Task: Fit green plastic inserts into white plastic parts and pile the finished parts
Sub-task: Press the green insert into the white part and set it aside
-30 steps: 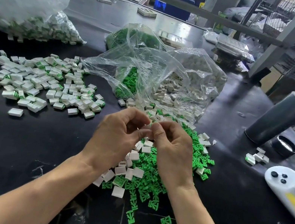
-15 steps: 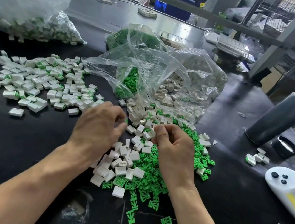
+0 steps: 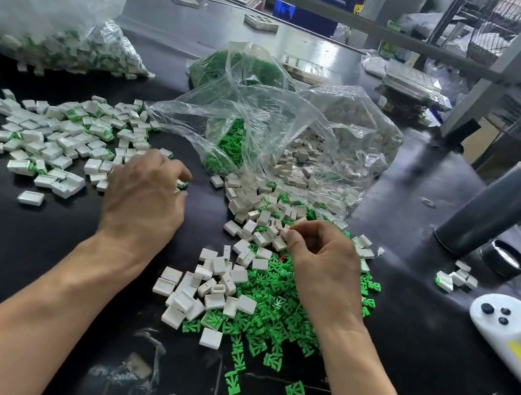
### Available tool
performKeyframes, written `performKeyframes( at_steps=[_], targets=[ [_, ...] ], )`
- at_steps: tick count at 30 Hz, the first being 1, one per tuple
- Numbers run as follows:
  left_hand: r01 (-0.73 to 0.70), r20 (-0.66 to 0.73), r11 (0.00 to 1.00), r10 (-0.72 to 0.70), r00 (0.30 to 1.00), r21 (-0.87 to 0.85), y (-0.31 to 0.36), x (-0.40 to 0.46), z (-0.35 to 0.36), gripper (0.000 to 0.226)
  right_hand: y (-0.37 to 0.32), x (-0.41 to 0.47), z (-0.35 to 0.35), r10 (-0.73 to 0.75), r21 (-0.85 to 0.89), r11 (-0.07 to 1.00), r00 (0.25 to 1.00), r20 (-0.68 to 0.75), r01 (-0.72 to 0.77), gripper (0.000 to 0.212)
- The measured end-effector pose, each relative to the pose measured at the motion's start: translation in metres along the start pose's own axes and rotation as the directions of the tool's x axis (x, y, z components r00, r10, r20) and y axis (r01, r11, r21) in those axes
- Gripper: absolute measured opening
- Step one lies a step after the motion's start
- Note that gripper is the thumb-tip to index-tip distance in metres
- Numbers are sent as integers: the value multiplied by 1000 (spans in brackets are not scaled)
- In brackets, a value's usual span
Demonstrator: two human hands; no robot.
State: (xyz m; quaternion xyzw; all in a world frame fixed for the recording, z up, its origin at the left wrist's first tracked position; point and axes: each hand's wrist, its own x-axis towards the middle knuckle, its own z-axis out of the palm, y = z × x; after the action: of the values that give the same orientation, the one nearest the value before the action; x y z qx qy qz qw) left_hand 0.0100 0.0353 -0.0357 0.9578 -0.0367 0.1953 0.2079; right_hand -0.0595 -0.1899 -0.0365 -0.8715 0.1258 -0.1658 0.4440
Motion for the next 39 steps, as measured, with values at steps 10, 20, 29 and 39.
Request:
performKeyframes(
  at_steps=[10, 20, 29, 39],
  targets=[
    [-139, 246, 950, 211, 946, -280, 25, -18, 22, 22, -5, 0, -15, 10, -338, 939, 976, 217, 65, 6],
    [-78, 264, 944, 168, 950, -322, 26, -19, 19, 13, -5, 1, -2, -18, -491, 860, 969, 247, 141, 12],
    [35, 228, 841, 106, 968, -540, 30, -22, 13, 24, -7, -2, -6, -8, -422, 898, 964, 266, 124, 17],
    [269, 327, 385, 92, 940, -883, 33, -19, 12, 17, 1, -1, -6, -42, 158, 987, 991, 125, 22, 19]
  ],
)
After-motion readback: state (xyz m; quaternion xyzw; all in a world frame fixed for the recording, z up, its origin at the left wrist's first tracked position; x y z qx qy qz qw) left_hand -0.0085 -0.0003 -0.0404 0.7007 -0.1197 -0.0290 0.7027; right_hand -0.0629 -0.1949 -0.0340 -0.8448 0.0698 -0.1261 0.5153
